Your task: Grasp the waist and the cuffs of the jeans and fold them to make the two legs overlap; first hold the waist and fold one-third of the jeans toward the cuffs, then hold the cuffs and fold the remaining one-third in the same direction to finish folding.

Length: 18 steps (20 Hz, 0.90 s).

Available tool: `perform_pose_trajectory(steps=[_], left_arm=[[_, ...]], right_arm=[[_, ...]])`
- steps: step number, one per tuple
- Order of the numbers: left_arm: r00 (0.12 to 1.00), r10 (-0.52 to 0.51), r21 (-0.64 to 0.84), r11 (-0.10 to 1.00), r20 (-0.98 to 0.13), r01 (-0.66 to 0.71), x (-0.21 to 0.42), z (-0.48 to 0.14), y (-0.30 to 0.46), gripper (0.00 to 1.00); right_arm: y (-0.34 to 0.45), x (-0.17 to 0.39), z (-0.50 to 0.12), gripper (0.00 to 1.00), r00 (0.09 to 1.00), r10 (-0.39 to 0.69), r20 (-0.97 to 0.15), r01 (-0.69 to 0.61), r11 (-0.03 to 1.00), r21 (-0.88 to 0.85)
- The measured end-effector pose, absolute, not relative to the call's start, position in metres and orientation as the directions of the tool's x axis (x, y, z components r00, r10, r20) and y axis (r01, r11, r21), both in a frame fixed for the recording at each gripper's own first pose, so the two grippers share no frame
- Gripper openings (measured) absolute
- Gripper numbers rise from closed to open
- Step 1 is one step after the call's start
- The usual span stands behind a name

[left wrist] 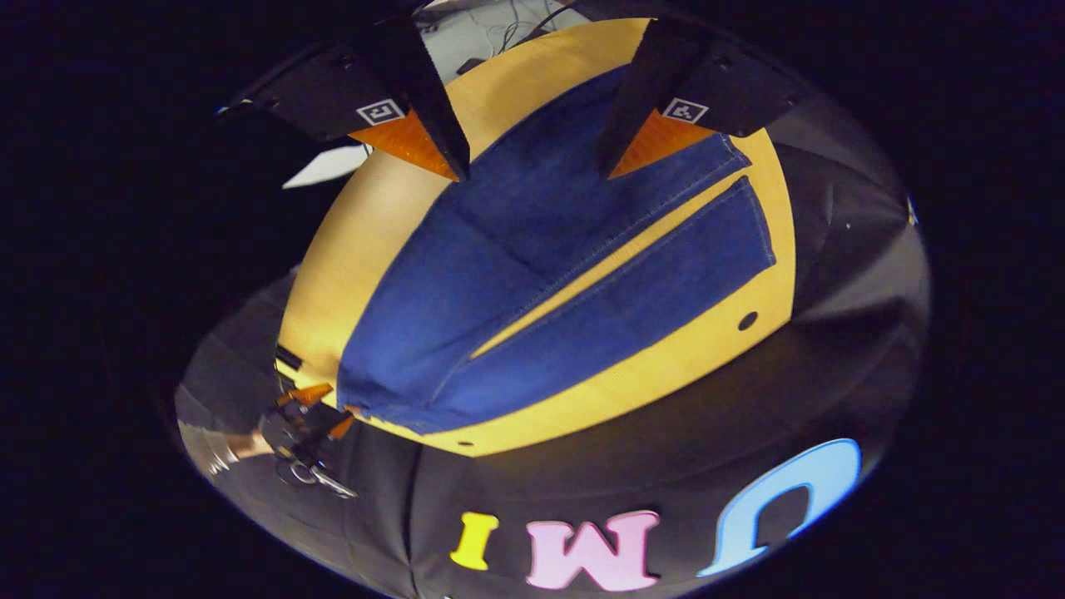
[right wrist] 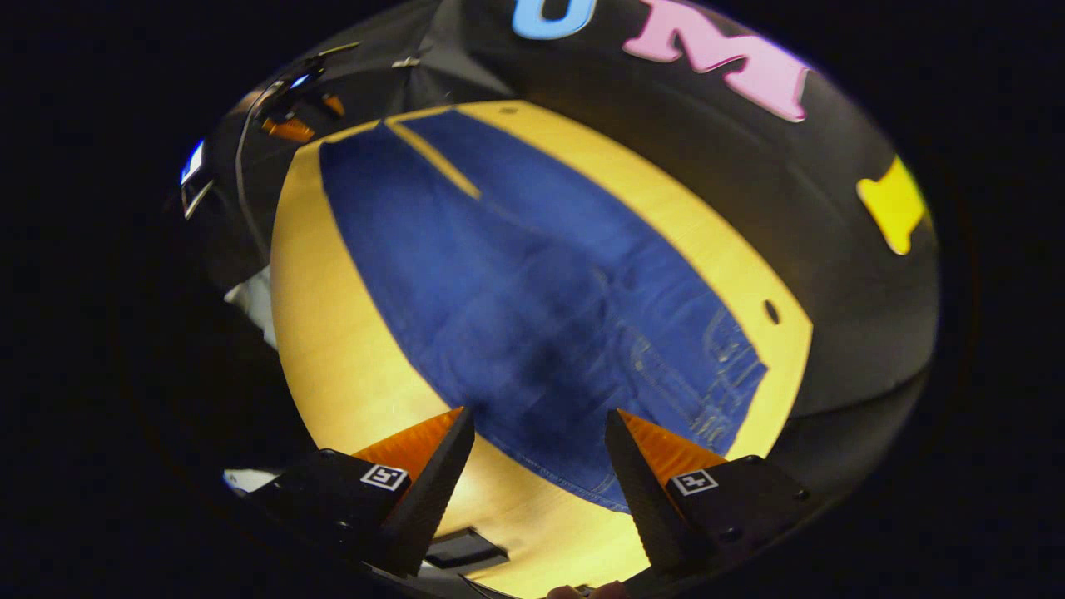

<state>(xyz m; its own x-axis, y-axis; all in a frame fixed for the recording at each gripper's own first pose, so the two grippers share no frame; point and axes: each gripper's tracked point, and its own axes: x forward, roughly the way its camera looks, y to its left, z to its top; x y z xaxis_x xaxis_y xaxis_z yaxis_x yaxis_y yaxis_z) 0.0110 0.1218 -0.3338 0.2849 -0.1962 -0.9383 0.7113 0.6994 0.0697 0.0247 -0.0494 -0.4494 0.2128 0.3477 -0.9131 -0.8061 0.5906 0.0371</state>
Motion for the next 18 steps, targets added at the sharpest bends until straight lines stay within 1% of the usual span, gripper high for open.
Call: perform_pose_trajectory(steps=[1, 3, 4, 5, 7, 9, 11, 12, 13, 14, 15, 16, 17, 18], left_arm=[[0.207, -0.185, 0.035, 0.657, -0.961, 0.753, 0.003, -0.345, 0.127, 0.96], [0.098, -0.138, -0.002, 0.587, -0.986, 0.809, -0.008, -0.358, 0.133, 0.96], [0.072, -0.105, 0.001, 0.559, -0.992, 0.829, -0.007, -0.361, 0.135, 0.96], [0.035, -0.097, -0.022, 0.534, -0.995, 0.845, -0.012, -0.362, 0.132, 0.96], [-0.044, -0.081, -0.078, 0.488, -0.996, 0.869, -0.022, -0.367, 0.137, 0.97], [-0.072, -0.019, -0.073, 0.427, -0.997, 0.901, -0.024, -0.371, 0.147, 0.96], [-0.089, 0.024, -0.073, 0.397, -0.996, 0.915, -0.036, -0.388, 0.16, 0.97], [-0.078, 0.03, -0.061, 0.384, -0.996, 0.921, -0.033, -0.382, 0.163, 0.98], [-0.08, 0.007, -0.071, 0.396, -0.997, 0.916, -0.032, -0.396, 0.166, 1.0], [-0.079, 0.014, -0.066, 0.406, -0.997, 0.912, -0.032, -0.398, 0.167, 0.96], [-0.07, 0.002, -0.064, 0.393, -0.998, 0.917, -0.025, -0.396, 0.166, 0.96], [-0.063, 0.011, -0.053, 0.394, -0.998, 0.918, -0.021, -0.397, 0.168, 0.93], [-0.039, 0.002, -0.035, 0.4, -0.999, 0.916, -0.014, -0.393, 0.17, 0.81], [-0.02, -0.008, -0.021, 0.421, -1.0, 0.907, -0.009, -0.396, 0.169, 0.56]], right_arm=[[-0.05, 0.021, -0.456, 0.99, 0.158, 0.338, -0.928, -0.824, 0.562, 0.064], [-0.046, 0.016, -0.456, 0.98, 0.079, 0.311, -0.947, -0.835, 0.539, 0.108], [-0.044, 0.013, -0.455, 0.98, 0.037, 0.294, -0.955, -0.834, 0.536, 0.132], [-0.043, 0.009, -0.454, 0.98, 0.005, 0.278, -0.961, -0.83, 0.536, 0.151], [-0.05, 0.005, -0.465, 0.99, -0.03, 0.248, -0.968, -0.829, 0.535, 0.163], [-0.053, 0.001, -0.469, 0.99, -0.059, 0.21, -0.976, -0.828, 0.536, 0.165], [-0.053, 0.002, -0.473, 0.99, -0.074, 0.187, -0.98, -0.813, 0.557, 0.168], [-0.052, 0.003, -0.471, 0.99, -0.083, 0.175, -0.981, -0.804, 0.57, 0.17], [-0.051, 0.004, -0.473, 0.99, -0.091, 0.162, -0.983, -0.791, 0.587, 0.17], [-0.051, 0.005, -0.472, 0.99, -0.095, 0.146, -0.985, -0.773, 0.613, 0.165], [-0.051, 0.006, -0.472, 0.97, -0.097, 0.13, -0.987, -0.753, 0.639, 0.159], [-0.051, 0.01, -0.474, 0.95, -0.096, 0.119, -0.988, -0.737, 0.658, 0.151], [-0.053, 0.02, -0.473, 0.72, -0.079, 0.112, -0.991, -0.723, 0.678, 0.134], [-0.056, 0.039, -0.48, 0.5, -0.021, 0.115, -0.993, -0.699, 0.708, 0.097]])
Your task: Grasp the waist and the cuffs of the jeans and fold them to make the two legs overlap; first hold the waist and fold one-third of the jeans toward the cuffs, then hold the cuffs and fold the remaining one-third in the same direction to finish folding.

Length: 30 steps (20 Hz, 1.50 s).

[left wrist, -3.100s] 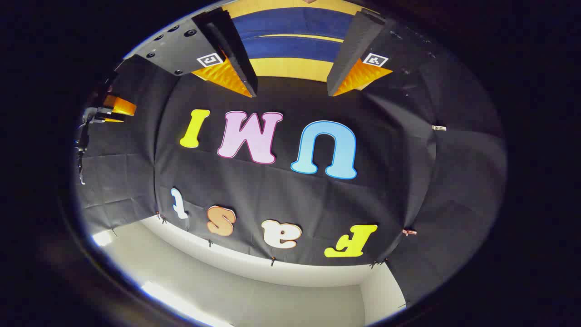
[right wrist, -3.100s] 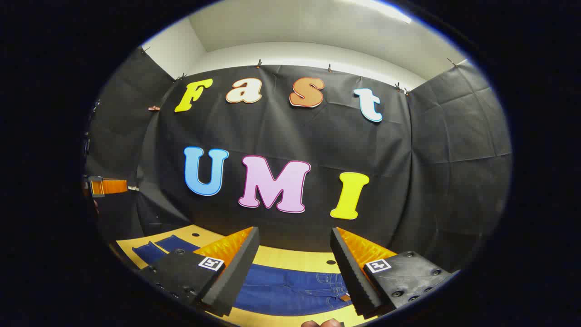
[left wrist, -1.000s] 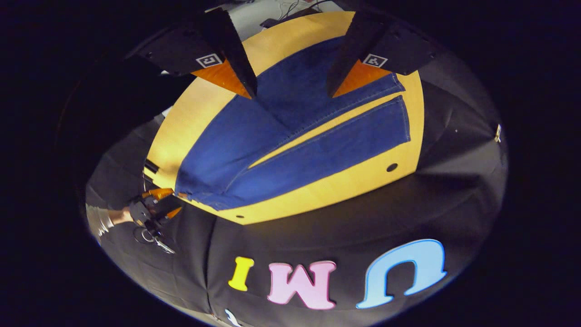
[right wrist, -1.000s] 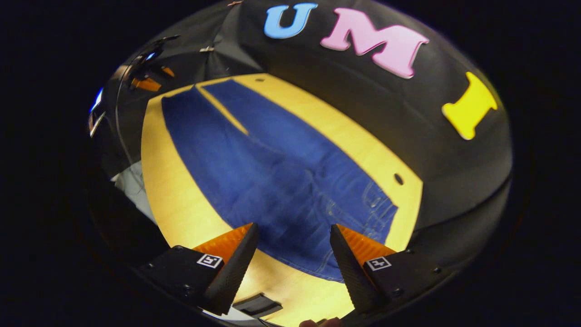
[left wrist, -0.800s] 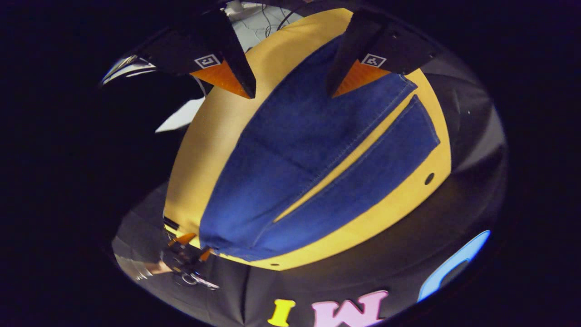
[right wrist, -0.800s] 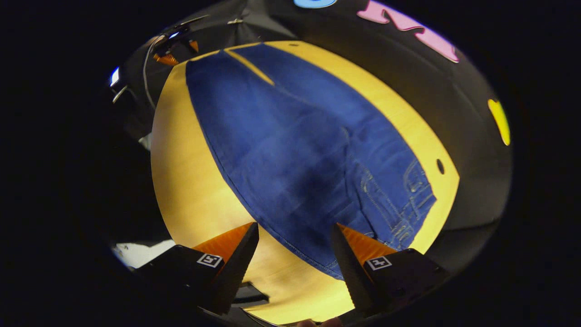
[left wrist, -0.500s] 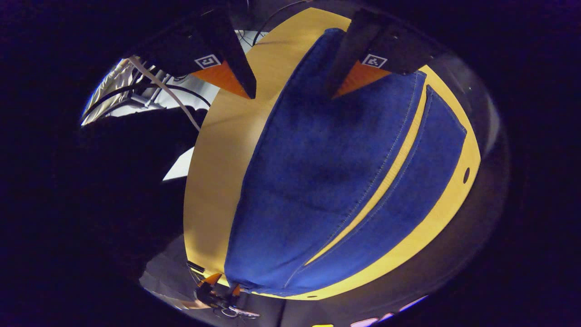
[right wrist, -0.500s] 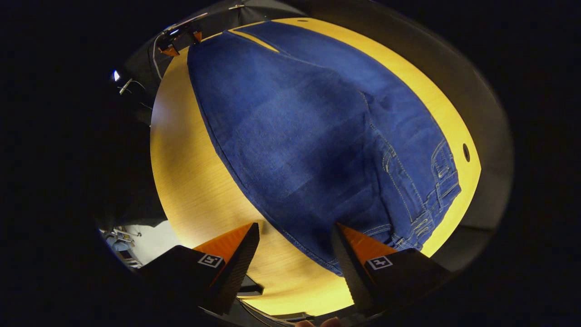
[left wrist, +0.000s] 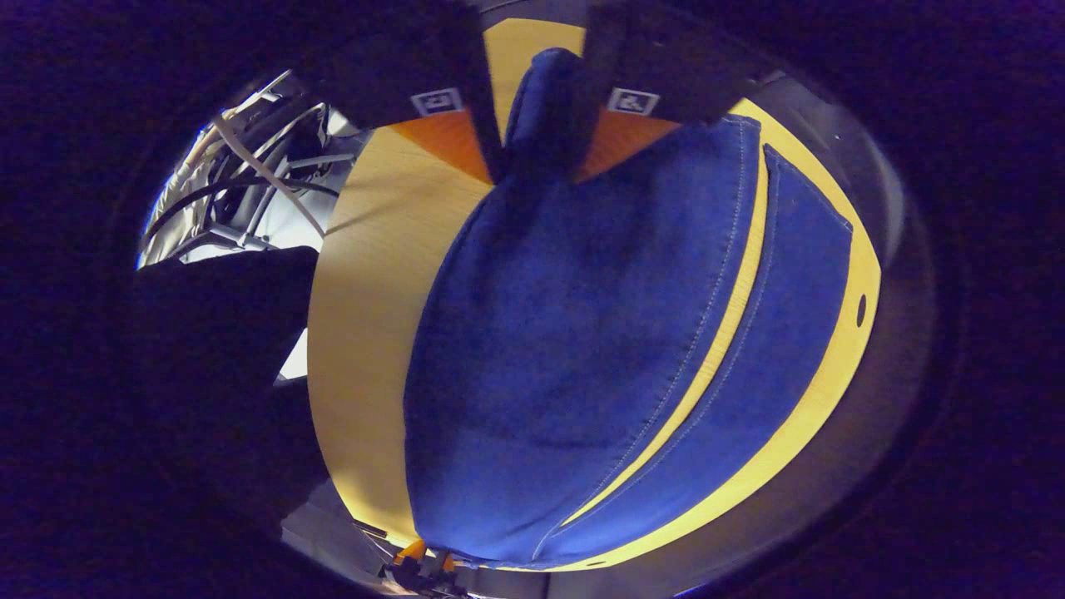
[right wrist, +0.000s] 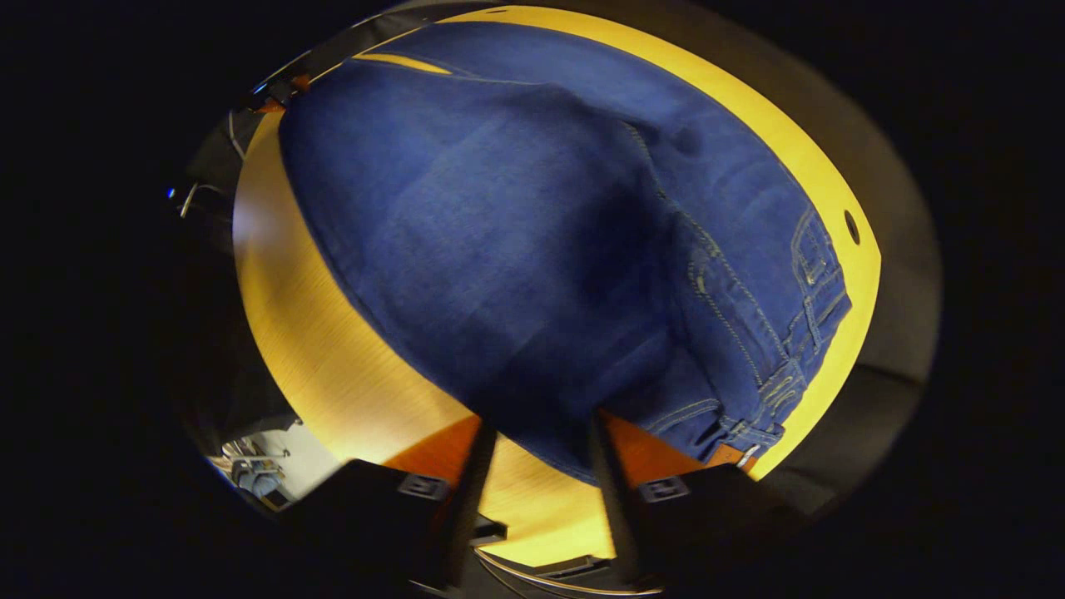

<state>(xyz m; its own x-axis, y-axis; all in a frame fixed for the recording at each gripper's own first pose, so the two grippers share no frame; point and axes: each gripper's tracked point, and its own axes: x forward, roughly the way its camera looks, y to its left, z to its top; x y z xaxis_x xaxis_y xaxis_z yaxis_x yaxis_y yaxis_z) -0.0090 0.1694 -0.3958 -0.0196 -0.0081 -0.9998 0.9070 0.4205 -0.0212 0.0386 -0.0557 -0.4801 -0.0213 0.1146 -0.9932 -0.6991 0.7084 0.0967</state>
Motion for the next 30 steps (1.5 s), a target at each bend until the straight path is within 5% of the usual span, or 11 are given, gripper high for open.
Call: perform_pose_trajectory(steps=[2, 6, 11, 21, 28, 30], left_arm=[[-0.043, -0.034, -0.055, 0.504, -0.998, 0.862, -0.009, -0.392, 0.168, 0.07], [-0.07, -0.05, -0.086, 0.621, -0.996, 0.779, 0.004, -0.389, 0.17, 0.06], [-0.027, -0.038, -0.045, 0.634, -0.999, 0.772, 0.025, -0.365, 0.173, 0.06], [0.283, 0.031, 0.197, 0.79, -0.959, 0.581, 0.207, -0.303, 0.183, 0.06], [0.32, 0.166, 0.293, 0.865, -0.933, 0.406, 0.291, -0.369, 0.211, 0.07], [0.286, 0.191, 0.291, 0.884, -0.939, 0.367, 0.288, -0.387, 0.22, 0.17]], right_arm=[[-0.057, 0.044, -0.474, 0.05, -0.025, 0.122, -0.992, -0.625, 0.773, 0.111], [-0.058, 0.041, -0.47, 0.05, -0.018, 0.145, -0.989, -0.57, 0.811, 0.129], [-0.061, 0.067, -0.434, 0.06, 0.124, 0.172, -0.977, -0.505, 0.859, 0.087], [-0.056, 0.249, -0.358, 0.05, 0.492, 0.172, -0.854, -0.4, 0.915, -0.047], [-0.043, 0.327, -0.466, 0.05, 0.446, 0.064, -0.893, -0.305, 0.948, -0.085], [-0.043, 0.334, -0.487, 0.05, 0.432, 0.042, -0.901, -0.273, 0.958, -0.087]])
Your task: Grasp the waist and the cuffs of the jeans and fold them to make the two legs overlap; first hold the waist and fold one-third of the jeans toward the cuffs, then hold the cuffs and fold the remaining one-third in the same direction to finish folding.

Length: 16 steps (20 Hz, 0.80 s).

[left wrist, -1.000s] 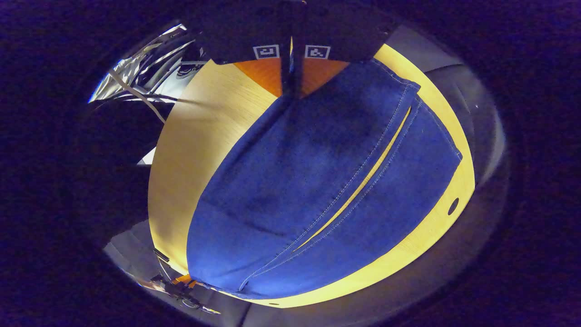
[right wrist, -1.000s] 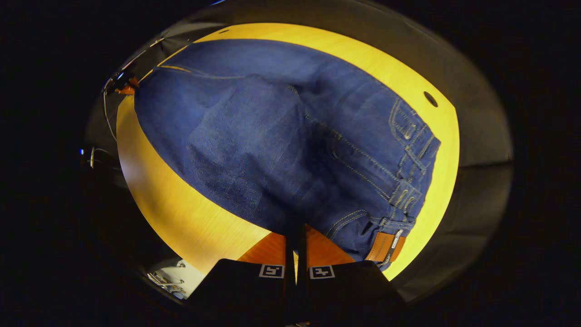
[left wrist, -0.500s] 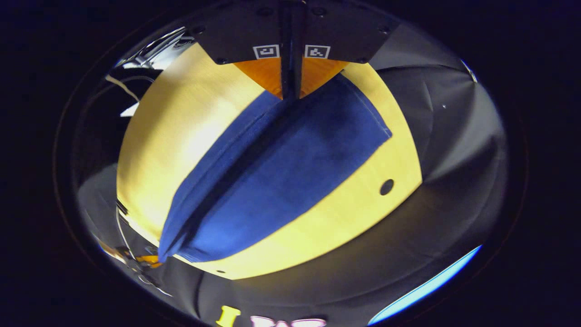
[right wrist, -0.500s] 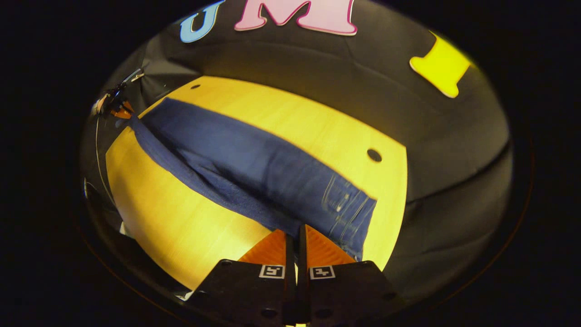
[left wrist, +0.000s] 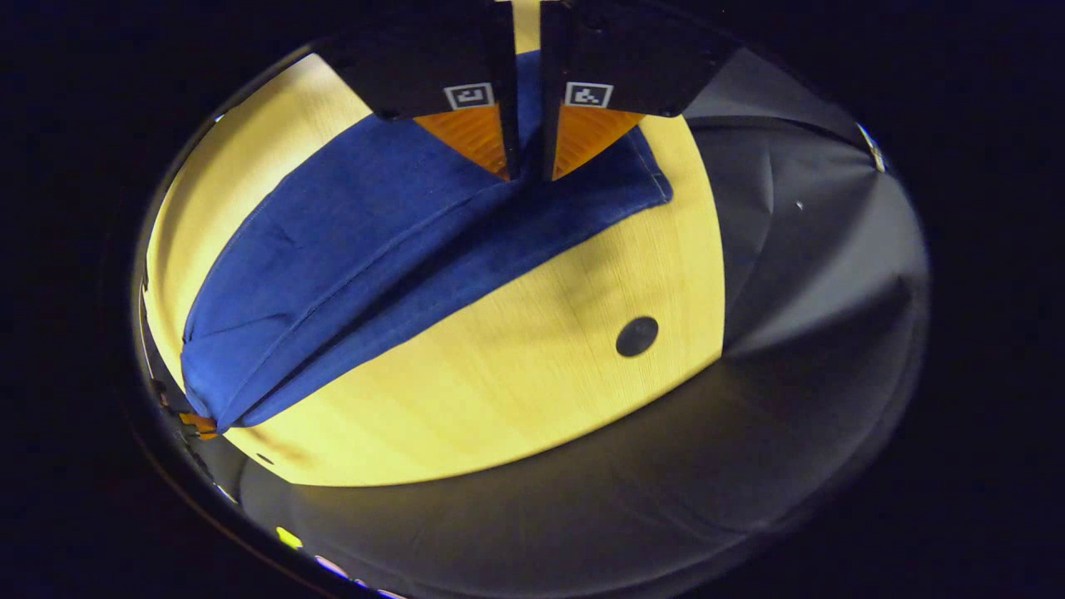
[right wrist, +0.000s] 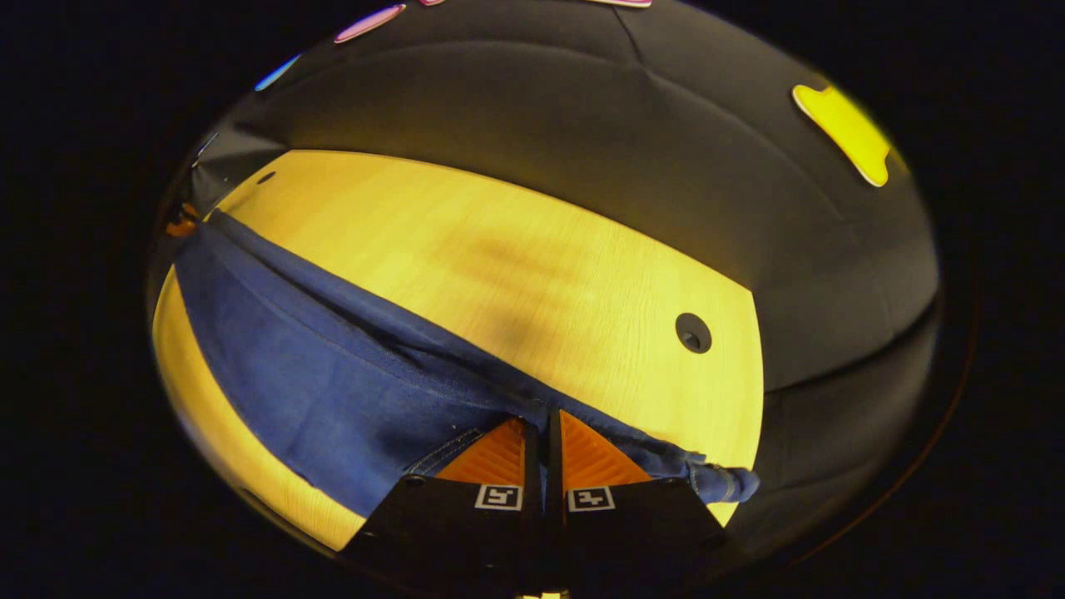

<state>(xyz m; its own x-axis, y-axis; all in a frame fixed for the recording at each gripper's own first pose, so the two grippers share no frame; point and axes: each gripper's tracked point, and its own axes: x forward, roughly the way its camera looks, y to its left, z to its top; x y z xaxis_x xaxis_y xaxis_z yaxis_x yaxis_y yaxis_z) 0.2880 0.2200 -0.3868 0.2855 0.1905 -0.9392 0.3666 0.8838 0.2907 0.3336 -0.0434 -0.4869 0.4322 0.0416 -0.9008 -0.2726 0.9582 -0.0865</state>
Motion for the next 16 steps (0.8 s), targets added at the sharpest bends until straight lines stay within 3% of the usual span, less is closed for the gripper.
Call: perform_pose_trajectory(steps=[1, 3, 5, 7, 11, 16], left_arm=[[0.29, 0.195, 0.291, 0.895, -0.937, 0.338, 0.288, -0.388, 0.22, 0.24], [0.333, 0.195, 0.295, 0.912, -0.923, 0.285, 0.289, -0.383, 0.222, 0.63], [0.397, 0.182, 0.305, 0.913, -0.9, 0.272, 0.296, -0.368, 0.224, 0.99], [0.482, 0.14, 0.295, 0.918, -0.865, 0.263, 0.303, -0.342, 0.212, 0.99], [0.681, 0.005, 0.235, 0.94, -0.733, 0.246, 0.309, -0.265, 0.159, 0.99], [0.773, -0.215, 0.045, 0.953, -0.597, 0.299, 0.26, -0.188, 0.069, 0.98]], right_arm=[[-0.045, 0.336, -0.495, 0.07, 0.426, 0.03, -0.904, -0.253, 0.964, -0.087], [-0.049, 0.342, -0.5, 0.13, 0.437, 0.004, -0.9, -0.213, 0.972, -0.099], [-0.058, 0.352, -0.491, 0.56, 0.477, -0.024, -0.879, -0.183, 0.975, -0.126], [-0.055, 0.36, -0.467, 0.99, 0.528, 0.027, -0.849, -0.147, 0.987, -0.06], [-0.08, 0.37, -0.398, 0.98, 0.622, 0.05, -0.782, 0.006, 0.998, 0.068], [-0.132, 0.338, -0.329, 0.99, 0.68, 0.052, -0.731, 0.235, 0.929, 0.285]])
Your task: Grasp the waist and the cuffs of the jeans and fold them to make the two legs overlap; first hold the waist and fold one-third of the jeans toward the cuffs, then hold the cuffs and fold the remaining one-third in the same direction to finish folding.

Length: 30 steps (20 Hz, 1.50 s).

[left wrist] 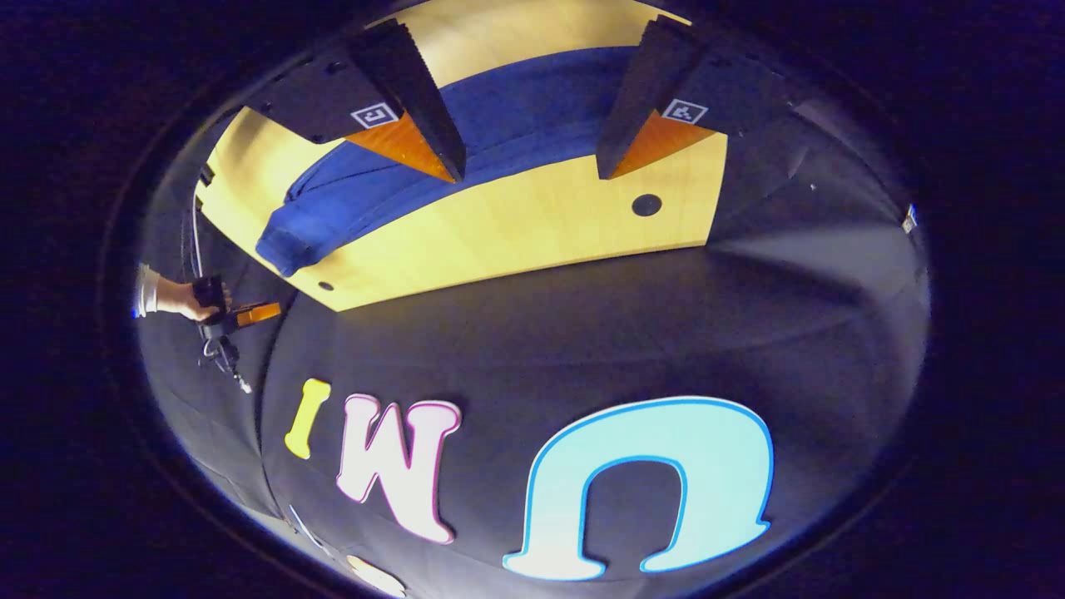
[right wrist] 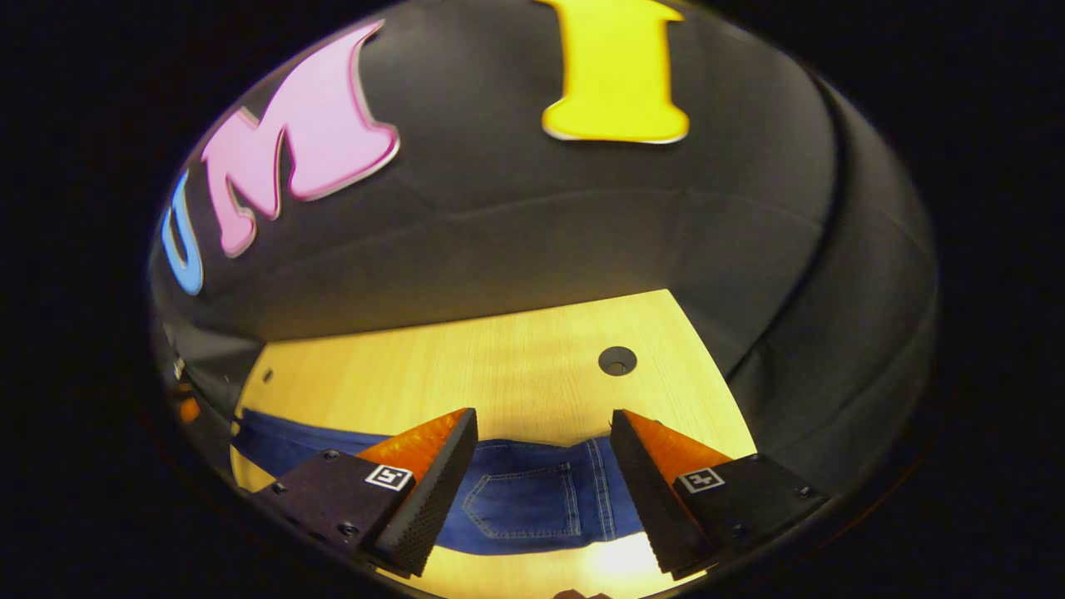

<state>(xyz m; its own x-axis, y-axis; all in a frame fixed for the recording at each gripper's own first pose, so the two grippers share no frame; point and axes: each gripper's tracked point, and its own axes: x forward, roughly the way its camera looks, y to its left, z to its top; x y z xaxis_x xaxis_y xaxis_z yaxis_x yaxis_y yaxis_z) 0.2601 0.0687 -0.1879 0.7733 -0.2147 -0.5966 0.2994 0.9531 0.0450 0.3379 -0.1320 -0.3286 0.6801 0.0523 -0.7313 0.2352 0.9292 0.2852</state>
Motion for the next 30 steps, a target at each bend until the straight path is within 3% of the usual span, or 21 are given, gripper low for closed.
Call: perform_pose_trajectory(steps=[4, 8, 13, 17, 18, 19, 20, 23, 24, 27, 29, 30], left_arm=[[0.779, -0.263, 0.021, 0.942, -0.569, 0.334, 0.224, -0.157, 0.038, 0.98], [0.779, -0.301, 0.02, 0.928, -0.551, 0.373, 0.206, -0.135, 0.017, 0.97], [0.76, -0.269, 0.043, 0.931, -0.592, 0.363, 0.194, -0.147, 0.017, 0.97], [0.748, -0.246, 0.042, 0.938, -0.616, 0.343, 0.191, -0.156, 0.018, 0.97], [0.744, -0.234, 0.054, 0.939, -0.626, 0.34, 0.189, -0.16, 0.02, 0.97], [0.738, -0.22, 0.068, 0.939, -0.637, 0.338, 0.187, -0.163, 0.022, 0.97], [0.734, -0.211, 0.077, 0.938, -0.645, 0.338, 0.186, -0.164, 0.023, 0.97], [0.724, -0.196, 0.091, 0.937, -0.662, 0.337, 0.184, -0.169, 0.023, 0.97], [0.721, -0.188, 0.094, 0.939, -0.667, 0.332, 0.183, -0.171, 0.025, 0.97], [0.717, -0.172, 0.095, 0.944, -0.676, 0.315, 0.18, -0.175, 0.027, 0.97], [0.717, -0.171, 0.094, 0.945, -0.676, 0.314, 0.178, -0.175, 0.029, 0.97], [0.715, -0.168, 0.098, 0.944, -0.679, 0.314, 0.176, -0.177, 0.033, 0.97]], right_arm=[[-0.177, 0.295, -0.337, 0.99, 0.667, 0.005, -0.745, 0.458, 0.786, 0.415], [-0.163, 0.258, -0.376, 0.98, 0.649, 0.052, -0.759, 0.599, 0.581, 0.552], [-0.115, 0.228, -0.445, 0.98, 0.584, 0.141, -0.799, 0.712, 0.384, 0.588], [-0.099, 0.216, -0.484, 0.98, 0.529, 0.172, -0.831, 0.772, 0.308, 0.555], [-0.093, 0.217, -0.49, 0.87, 0.527, 0.188, -0.829, 0.78, 0.28, 0.559], [-0.086, 0.219, -0.495, 0.87, 0.525, 0.203, -0.827, 0.788, 0.253, 0.562], [-0.08, 0.224, -0.5, 0.98, 0.53, 0.213, -0.821, 0.79, 0.227, 0.569], [-0.075, 0.248, -0.506, 0.95, 0.577, 0.174, -0.798, 0.797, 0.096, 0.597], [-0.079, 0.248, -0.513, 0.92, 0.565, 0.145, -0.812, 0.811, 0.078, 0.579], [-0.084, 0.237, -0.527, 0.05, 0.549, 0.068, -0.833, 0.829, 0.084, 0.553], [-0.086, 0.238, -0.523, 0.16, 0.554, 0.049, -0.831, 0.815, 0.173, 0.553], [-0.088, 0.24, -0.518, 0.06, 0.565, 0.026, -0.825, 0.802, 0.217, 0.556]])
